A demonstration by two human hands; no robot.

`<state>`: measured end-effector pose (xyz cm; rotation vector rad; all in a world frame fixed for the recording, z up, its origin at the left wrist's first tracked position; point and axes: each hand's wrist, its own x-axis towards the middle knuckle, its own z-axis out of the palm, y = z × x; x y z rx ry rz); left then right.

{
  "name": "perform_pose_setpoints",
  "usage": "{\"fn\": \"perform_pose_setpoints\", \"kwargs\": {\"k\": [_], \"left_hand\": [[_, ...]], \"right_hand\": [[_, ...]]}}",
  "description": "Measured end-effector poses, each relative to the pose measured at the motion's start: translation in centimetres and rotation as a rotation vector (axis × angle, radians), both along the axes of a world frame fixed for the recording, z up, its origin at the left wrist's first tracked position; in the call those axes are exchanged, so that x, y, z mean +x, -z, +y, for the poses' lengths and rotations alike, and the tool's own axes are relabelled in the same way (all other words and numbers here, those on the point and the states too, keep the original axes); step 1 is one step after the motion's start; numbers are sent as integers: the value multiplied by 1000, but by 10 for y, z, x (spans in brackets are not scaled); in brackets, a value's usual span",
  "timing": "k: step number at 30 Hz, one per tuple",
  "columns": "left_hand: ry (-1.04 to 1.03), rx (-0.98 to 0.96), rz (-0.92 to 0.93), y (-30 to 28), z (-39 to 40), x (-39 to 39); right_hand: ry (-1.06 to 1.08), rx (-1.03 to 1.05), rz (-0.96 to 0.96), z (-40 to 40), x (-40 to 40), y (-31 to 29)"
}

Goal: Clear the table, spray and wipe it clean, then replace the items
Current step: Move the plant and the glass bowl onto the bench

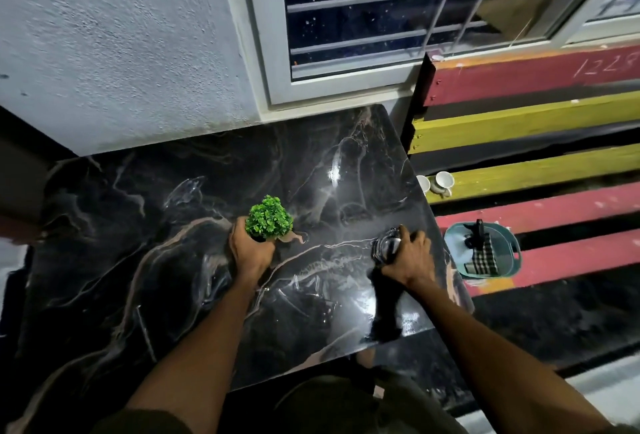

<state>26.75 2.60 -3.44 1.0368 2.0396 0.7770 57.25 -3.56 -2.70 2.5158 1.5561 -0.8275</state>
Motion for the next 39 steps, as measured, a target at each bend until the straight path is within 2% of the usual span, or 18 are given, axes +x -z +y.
{"fn": "perform_pose_setpoints", "kwargs": {"k": [7,13,17,23,30,39], "left_hand": [[-20,-9,-95,4,11,7],[-94,37,-106,5,25,27],[-22,84,-117,-2,31,54],[150,155,-159,-7,42,139],[227,257,-183,-12,60,284],[220,140,-256,4,91,461]], "right_hand": [[26,21,53,-8,1,2],[12,35,96,-14,14,1],[6,96,120,-8,26,-1],[-2,234,147,24,74,-13],[-72,274,174,73,184,-28],[-50,252,176,117,354,-5]]}}
